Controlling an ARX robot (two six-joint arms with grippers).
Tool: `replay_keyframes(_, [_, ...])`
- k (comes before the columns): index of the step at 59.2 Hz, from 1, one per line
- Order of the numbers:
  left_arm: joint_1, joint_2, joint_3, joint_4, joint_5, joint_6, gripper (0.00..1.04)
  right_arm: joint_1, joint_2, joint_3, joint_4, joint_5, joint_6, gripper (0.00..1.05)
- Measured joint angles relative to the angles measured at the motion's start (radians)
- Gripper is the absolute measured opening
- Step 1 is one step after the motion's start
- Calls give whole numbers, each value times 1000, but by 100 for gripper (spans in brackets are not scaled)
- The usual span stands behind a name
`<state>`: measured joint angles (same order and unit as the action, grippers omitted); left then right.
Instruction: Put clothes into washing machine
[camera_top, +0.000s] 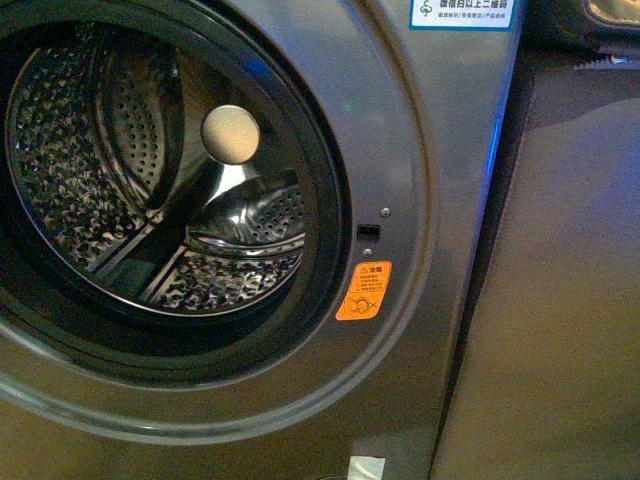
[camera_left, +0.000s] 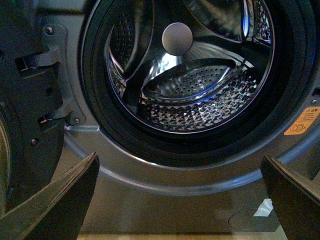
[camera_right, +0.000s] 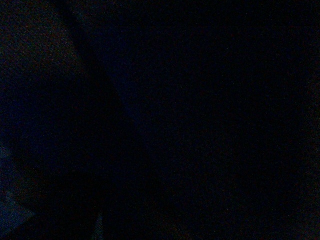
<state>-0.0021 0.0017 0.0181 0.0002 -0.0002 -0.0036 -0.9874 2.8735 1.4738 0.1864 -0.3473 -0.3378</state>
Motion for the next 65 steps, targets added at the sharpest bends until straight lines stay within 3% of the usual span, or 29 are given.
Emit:
replay_keyframes(18, [0,0,0,0,0,0,98,-13,12,10,6,20,-5,44])
replay_keyframes(34, [0,0,0,0,0,0,98,-18,12,11,11,4,13,17])
replay_keyframes(52, [0,0,0,0,0,0,98,-18,-63,-75,40,-57,47,14])
replay_keyframes(65, [0,0,0,0,0,0,98,-37,-284,-233,70,-188,44,14])
